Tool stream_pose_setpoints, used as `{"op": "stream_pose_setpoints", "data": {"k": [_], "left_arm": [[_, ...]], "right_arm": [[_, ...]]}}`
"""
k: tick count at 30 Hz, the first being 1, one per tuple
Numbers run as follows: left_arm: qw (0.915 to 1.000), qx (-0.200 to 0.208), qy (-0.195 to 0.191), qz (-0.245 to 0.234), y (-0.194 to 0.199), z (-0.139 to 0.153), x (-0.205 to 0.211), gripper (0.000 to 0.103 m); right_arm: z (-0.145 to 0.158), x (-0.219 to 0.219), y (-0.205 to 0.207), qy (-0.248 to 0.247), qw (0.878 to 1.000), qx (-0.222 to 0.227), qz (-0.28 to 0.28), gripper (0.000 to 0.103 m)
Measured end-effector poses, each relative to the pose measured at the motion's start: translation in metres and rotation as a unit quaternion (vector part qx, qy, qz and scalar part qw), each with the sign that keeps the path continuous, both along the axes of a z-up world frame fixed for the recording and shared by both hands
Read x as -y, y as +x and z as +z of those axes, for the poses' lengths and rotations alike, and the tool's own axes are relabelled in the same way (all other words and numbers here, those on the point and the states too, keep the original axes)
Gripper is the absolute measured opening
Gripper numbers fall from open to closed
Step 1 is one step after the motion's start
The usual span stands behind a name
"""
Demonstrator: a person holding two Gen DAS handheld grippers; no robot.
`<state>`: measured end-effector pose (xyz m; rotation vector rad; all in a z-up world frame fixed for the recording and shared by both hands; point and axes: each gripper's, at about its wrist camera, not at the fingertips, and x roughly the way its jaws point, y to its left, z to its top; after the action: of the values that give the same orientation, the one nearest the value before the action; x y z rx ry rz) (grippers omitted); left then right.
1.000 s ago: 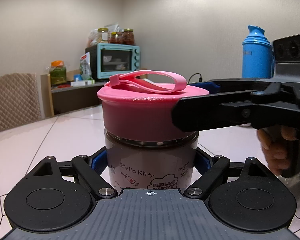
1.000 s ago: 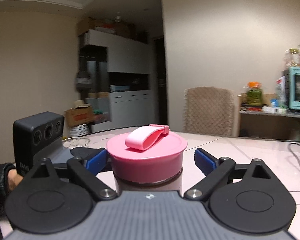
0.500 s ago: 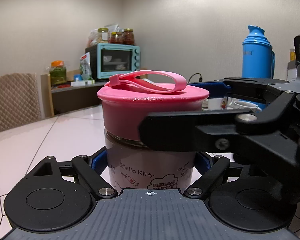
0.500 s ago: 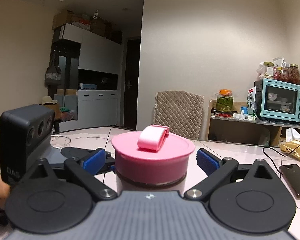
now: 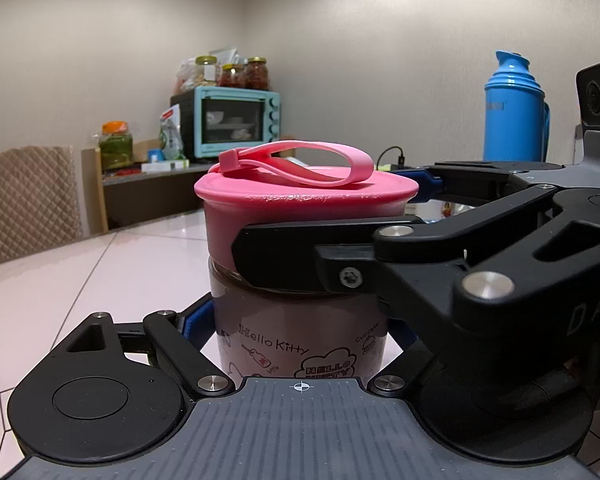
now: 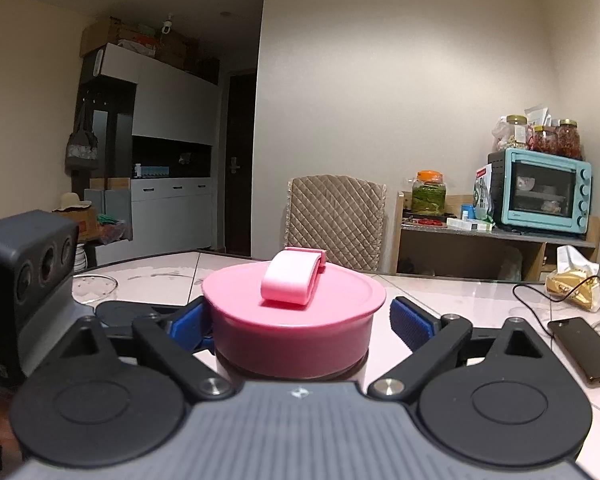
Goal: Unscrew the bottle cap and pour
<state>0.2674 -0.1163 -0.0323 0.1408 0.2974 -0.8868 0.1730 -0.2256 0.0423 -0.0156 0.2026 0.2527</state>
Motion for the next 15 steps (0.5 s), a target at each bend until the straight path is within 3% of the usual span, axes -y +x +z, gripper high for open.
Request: {"op": "stream_pose_setpoints", "data": {"k": [5,15], "left_arm": [[1.0,-0.001,-0.001,0.0,-0.0012,0.0001,0.0006,0.09],[1.0,0.0,0.0,0.0,0.0,-0.0002,0.0019,0.09]], "right_arm": [[-0.0003,-0.0013,-0.0004,0.004,1.0,0.0,0.006,0.086],[-0.0015,0.0062,-0.0003,0.004,0.999,0.005,0.032,0.085]]}}
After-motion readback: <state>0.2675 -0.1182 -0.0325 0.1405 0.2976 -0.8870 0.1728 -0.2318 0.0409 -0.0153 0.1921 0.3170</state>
